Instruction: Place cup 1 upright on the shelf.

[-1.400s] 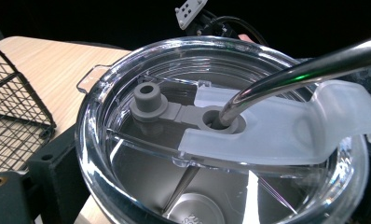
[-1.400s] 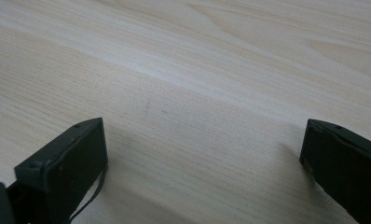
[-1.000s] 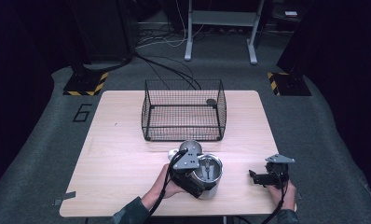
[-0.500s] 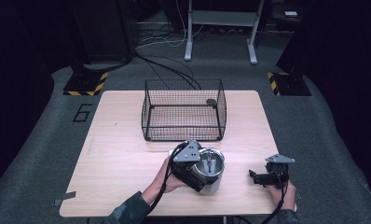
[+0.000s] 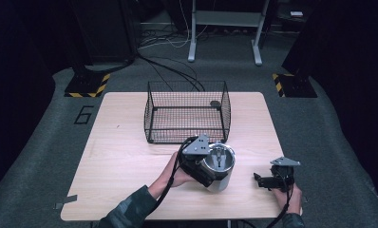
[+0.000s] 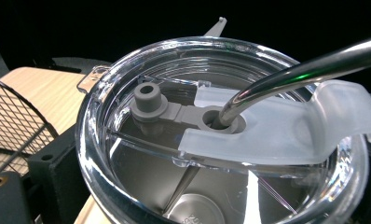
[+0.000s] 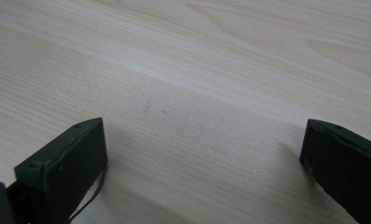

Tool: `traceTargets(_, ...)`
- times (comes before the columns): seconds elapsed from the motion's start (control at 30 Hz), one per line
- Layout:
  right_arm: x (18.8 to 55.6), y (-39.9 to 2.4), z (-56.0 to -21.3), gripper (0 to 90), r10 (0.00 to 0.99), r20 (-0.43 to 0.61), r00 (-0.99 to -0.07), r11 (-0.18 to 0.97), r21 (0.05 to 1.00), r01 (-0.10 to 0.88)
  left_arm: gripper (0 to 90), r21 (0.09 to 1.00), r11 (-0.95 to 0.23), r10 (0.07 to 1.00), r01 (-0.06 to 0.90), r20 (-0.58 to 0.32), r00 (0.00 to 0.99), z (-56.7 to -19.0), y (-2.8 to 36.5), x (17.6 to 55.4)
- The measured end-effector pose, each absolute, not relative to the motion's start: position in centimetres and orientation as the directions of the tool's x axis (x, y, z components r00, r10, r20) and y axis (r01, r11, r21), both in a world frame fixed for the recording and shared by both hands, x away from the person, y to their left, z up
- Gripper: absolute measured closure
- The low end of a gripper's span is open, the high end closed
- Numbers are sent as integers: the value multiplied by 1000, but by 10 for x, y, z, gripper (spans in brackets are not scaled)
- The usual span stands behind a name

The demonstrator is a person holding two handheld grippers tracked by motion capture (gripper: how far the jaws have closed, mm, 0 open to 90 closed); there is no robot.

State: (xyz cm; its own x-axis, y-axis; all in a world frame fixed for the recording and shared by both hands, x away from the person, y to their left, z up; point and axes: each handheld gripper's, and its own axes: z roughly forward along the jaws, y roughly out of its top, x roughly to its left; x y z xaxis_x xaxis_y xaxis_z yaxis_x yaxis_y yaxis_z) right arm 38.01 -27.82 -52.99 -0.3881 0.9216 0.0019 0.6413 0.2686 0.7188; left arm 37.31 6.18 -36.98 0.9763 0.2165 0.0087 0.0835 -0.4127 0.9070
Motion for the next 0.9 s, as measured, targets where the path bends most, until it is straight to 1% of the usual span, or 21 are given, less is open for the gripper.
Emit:
traceTargets(0.2, 380, -278, -530, 0, 921, 2, -389, 269, 718, 641, 37, 914, -396, 203, 85, -3, 979, -354, 57, 386)
traceTargets(0.4, 380, -278, -530, 0, 921, 2, -389, 269, 718, 641, 37, 914, -396, 203, 85, -3, 979, -354, 57, 386)
traceTargets(0.43, 380, -278, -530, 0, 921, 2, -389, 269, 718, 641, 37, 920, -381, 208, 88, -8, 978, -341, 55, 397)
traceTargets(0.5, 380, -278, -530, 0, 922, 2, -388, 268, 719, 642, 37, 921, -379, 211, 91, -10, 977, -336, 54, 401)
traceTargets(0.77, 380, -278, -530, 0, 921, 2, -389, 269, 718, 642, 37, 928, -361, 235, 97, -10, 972, -322, 57, 418)
traceTargets(0.9, 380, -278, -530, 0, 922, 2, -388, 268, 719, 642, 37, 928, -358, 238, 99, -12, 971, -321, 58, 420)
